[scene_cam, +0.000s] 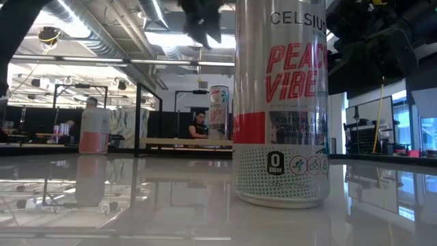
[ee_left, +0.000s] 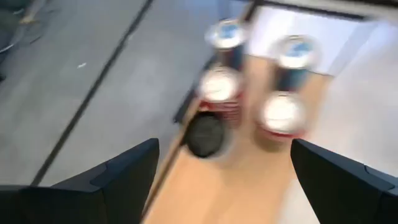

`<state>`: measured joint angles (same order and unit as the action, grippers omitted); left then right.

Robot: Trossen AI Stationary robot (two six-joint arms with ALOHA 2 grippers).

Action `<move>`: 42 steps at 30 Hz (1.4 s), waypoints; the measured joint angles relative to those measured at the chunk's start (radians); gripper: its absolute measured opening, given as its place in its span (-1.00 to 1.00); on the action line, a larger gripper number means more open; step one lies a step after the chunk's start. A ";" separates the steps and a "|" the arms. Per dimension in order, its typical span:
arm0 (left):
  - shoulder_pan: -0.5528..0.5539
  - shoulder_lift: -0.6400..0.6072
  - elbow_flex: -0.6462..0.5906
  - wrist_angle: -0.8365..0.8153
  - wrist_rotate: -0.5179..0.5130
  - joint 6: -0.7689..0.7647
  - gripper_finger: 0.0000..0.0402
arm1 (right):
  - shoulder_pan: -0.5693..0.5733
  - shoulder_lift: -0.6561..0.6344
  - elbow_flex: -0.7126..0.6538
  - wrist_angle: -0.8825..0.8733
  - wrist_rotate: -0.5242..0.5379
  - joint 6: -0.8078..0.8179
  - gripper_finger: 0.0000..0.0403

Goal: Place canned beverage on shelf
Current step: Put the black soda can on the shelf

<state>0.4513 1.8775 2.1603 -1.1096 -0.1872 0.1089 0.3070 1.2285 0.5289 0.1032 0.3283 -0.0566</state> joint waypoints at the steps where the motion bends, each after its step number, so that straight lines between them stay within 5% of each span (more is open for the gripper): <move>1: -0.017 -0.013 0.000 -0.017 0.022 0.000 0.76 | 0.000 0.000 0.000 0.000 0.000 0.000 0.67; 8: -0.179 -0.030 -0.005 -0.220 0.059 -0.038 0.74 | 0.000 0.000 0.000 0.000 0.000 0.001 0.67; 12: -0.308 -0.038 -0.077 -0.190 0.095 -0.055 0.71 | 0.000 0.000 0.000 0.000 -0.008 0.002 0.67; 27: -0.655 -0.079 -0.510 0.291 0.095 -0.077 0.71 | 0.000 0.000 0.000 0.014 -0.062 0.065 0.67; 42: -0.832 -0.080 -0.596 0.469 0.045 -0.172 0.71 | 0.001 0.157 0.000 0.200 -0.209 0.157 0.67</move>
<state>-0.3803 1.7977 1.5639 -0.6403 -0.1421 -0.0628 0.3084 1.3858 0.5293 0.3032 0.1191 0.1004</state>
